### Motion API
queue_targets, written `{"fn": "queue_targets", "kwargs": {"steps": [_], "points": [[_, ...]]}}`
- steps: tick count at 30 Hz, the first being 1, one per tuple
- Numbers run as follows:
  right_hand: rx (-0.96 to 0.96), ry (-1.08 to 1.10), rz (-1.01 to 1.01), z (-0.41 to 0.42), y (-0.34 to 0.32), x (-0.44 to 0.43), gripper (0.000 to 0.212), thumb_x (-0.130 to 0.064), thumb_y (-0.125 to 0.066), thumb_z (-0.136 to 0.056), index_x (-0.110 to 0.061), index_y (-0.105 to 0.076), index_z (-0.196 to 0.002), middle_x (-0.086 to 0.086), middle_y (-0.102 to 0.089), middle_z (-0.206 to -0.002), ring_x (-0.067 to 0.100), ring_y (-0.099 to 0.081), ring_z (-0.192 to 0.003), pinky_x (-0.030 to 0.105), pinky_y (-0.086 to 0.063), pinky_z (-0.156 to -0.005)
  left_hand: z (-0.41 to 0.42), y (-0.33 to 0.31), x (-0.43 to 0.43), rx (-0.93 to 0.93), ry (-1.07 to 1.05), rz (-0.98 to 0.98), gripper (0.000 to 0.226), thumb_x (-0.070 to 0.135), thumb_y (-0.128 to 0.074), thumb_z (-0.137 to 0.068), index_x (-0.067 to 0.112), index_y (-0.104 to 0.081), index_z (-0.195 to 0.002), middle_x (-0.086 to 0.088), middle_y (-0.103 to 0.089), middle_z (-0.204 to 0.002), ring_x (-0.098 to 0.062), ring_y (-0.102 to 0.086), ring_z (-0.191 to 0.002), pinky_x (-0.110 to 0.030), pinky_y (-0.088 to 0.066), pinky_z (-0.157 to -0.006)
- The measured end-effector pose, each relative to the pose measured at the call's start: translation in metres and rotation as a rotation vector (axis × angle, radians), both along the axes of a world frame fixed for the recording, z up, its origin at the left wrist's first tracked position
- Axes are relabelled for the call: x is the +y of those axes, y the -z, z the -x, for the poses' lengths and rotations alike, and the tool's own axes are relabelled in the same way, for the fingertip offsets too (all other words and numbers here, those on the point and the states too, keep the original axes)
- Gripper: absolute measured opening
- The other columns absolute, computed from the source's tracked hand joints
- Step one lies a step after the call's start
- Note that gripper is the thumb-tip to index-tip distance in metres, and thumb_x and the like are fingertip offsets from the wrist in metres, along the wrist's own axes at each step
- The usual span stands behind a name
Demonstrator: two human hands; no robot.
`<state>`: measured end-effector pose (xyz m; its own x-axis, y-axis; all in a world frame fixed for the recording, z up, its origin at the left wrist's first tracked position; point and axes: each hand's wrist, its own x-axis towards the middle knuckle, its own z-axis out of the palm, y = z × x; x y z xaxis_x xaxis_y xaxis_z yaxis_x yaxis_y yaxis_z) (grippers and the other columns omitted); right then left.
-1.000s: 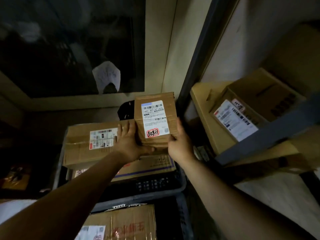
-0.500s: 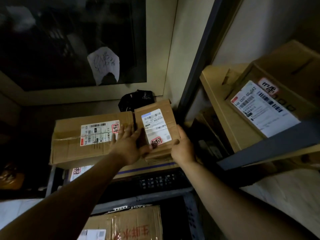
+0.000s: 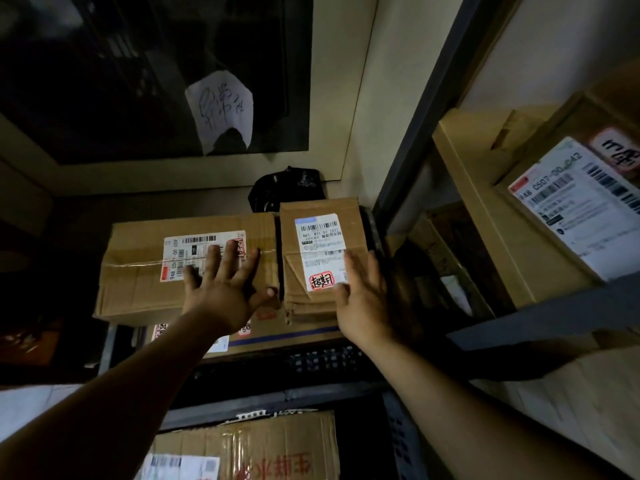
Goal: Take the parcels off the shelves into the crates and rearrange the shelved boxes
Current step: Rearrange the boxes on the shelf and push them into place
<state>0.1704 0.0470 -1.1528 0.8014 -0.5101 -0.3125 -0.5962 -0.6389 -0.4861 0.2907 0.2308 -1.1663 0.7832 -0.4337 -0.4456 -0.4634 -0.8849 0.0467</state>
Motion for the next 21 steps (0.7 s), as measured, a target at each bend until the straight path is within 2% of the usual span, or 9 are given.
{"fn": "queue_targets", "kwargs": {"steps": [3,7,10,13,18,21], "points": [[0.142,-0.114,0.079,0.0,0.005,0.004,0.066,-0.056,-0.035,-0.095,-0.04,-0.003,-0.15,0.003,0.028,-0.155,0.03,0.012,-0.144,0.044,-0.018,-0.114,0.002,0.002,0.001,-0.001,-0.005,0.002,0.083,0.078,-0.005,-0.074,0.041,0.019,-0.144,0.0,0.029,-0.154,-0.03,0.028,-0.14,-0.061,0.007,-0.112],[0.266,-0.122,0.009,-0.006,-0.006,-0.004,0.068,-0.059,-0.036,-0.093,-0.041,-0.003,-0.15,0.002,0.031,-0.154,0.031,0.016,-0.144,0.05,-0.011,-0.117,-0.004,-0.015,-0.003,0.109,0.0,-0.033,0.081,0.077,-0.019,-0.082,0.041,0.015,-0.146,-0.002,0.026,-0.155,-0.033,0.025,-0.141,-0.062,0.007,-0.111],[0.354,-0.138,-0.04,-0.002,-0.04,-0.002,0.073,-0.065,-0.036,-0.09,-0.041,-0.001,-0.15,0.0,0.027,-0.156,0.031,0.019,-0.144,0.056,-0.008,-0.116,0.006,-0.051,0.004,0.208,-0.067,0.022,0.08,0.075,-0.025,-0.083,0.044,0.015,-0.145,-0.002,0.023,-0.156,-0.032,0.024,-0.141,-0.063,0.008,-0.11],[0.376,-0.197,-0.025,0.021,-0.072,0.005,0.075,-0.065,-0.037,-0.089,-0.039,-0.001,-0.15,-0.001,0.02,-0.158,0.029,0.015,-0.145,0.05,-0.01,-0.117,0.029,-0.085,0.014,0.257,-0.108,0.019,0.082,0.074,-0.029,-0.083,0.042,0.014,-0.146,-0.001,0.023,-0.156,-0.029,0.024,-0.142,-0.061,0.007,-0.112],[0.39,-0.227,-0.042,0.071,-0.175,0.017,0.072,-0.063,-0.035,-0.091,-0.036,-0.006,-0.151,-0.002,0.009,-0.16,0.028,-0.003,-0.147,0.041,-0.019,-0.117,0.085,-0.188,0.036,0.267,-0.152,0.025,0.082,0.072,-0.033,-0.085,0.041,0.011,-0.147,0.0,0.022,-0.156,-0.026,0.021,-0.143,-0.059,0.005,-0.113],[0.355,-0.203,-0.082,0.093,-0.236,0.022,0.069,-0.061,-0.034,-0.093,-0.034,-0.009,-0.152,-0.002,0.002,-0.161,0.025,-0.006,-0.147,0.04,-0.02,-0.117,0.119,-0.249,0.044,0.266,-0.201,0.038,0.082,0.072,-0.032,-0.085,0.04,0.01,-0.147,-0.001,0.019,-0.157,-0.027,0.019,-0.144,-0.055,0.006,-0.114]]}}
